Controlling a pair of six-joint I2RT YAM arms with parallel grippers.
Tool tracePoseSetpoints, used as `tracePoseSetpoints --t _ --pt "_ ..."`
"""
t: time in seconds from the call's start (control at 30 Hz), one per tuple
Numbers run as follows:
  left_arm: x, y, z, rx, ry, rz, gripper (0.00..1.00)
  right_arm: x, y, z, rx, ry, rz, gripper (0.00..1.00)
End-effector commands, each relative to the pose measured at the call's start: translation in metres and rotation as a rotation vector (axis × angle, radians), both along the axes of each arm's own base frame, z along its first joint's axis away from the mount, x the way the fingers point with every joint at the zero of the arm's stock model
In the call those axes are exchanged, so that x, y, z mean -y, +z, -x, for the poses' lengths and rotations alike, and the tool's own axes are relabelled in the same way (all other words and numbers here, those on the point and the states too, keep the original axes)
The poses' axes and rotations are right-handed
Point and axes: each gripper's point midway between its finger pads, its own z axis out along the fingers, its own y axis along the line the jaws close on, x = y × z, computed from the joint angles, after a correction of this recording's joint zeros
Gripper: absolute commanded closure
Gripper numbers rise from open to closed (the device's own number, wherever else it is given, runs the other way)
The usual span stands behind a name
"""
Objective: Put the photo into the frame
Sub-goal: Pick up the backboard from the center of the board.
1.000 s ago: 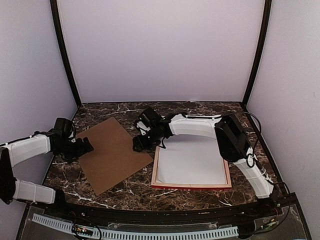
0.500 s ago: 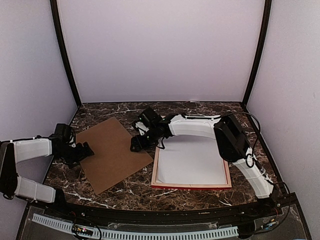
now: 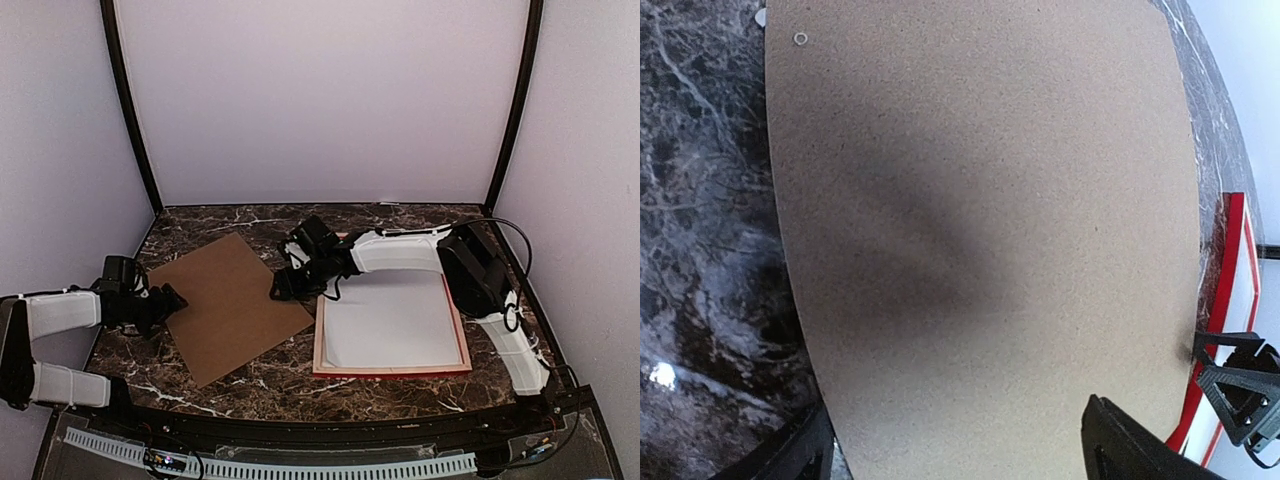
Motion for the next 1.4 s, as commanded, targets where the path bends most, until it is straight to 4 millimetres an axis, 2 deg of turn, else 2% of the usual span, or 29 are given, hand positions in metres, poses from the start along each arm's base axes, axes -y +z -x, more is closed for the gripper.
tracePoseSetpoints --t 0.0,0.2,0.7,1.0,1.27,1.37 --pt "0.045 0.034 -0.003 0.096 -0.141 0.229 0.13 -0.007 -0.010 0.044 -0.118 0.064 -0.029 0.35" --pt "0.053 0.070 -0.014 0.204 -0.191 0.258 0.16 -0.004 -0.019 0.052 -0.142 0.072 -0.017 0.37" --pt "0.075 0.134 -0.020 0.407 -0.309 0.387 0.23 0.001 -0.019 0.059 -0.134 0.098 -0.023 0.38" --pt "0.078 0.147 -0.020 0.430 -0.343 0.391 0.27 -0.001 -0.015 0.064 -0.115 0.152 -0.045 0.38" --pt "0.064 0.140 -0.023 0.333 -0.300 0.267 0.34 0.002 -0.017 0.065 -0.108 0.161 -0.036 0.39" --pt "0.054 0.133 -0.020 0.279 -0.272 0.198 0.41 0.002 -0.018 0.065 -0.109 0.159 -0.031 0.39"
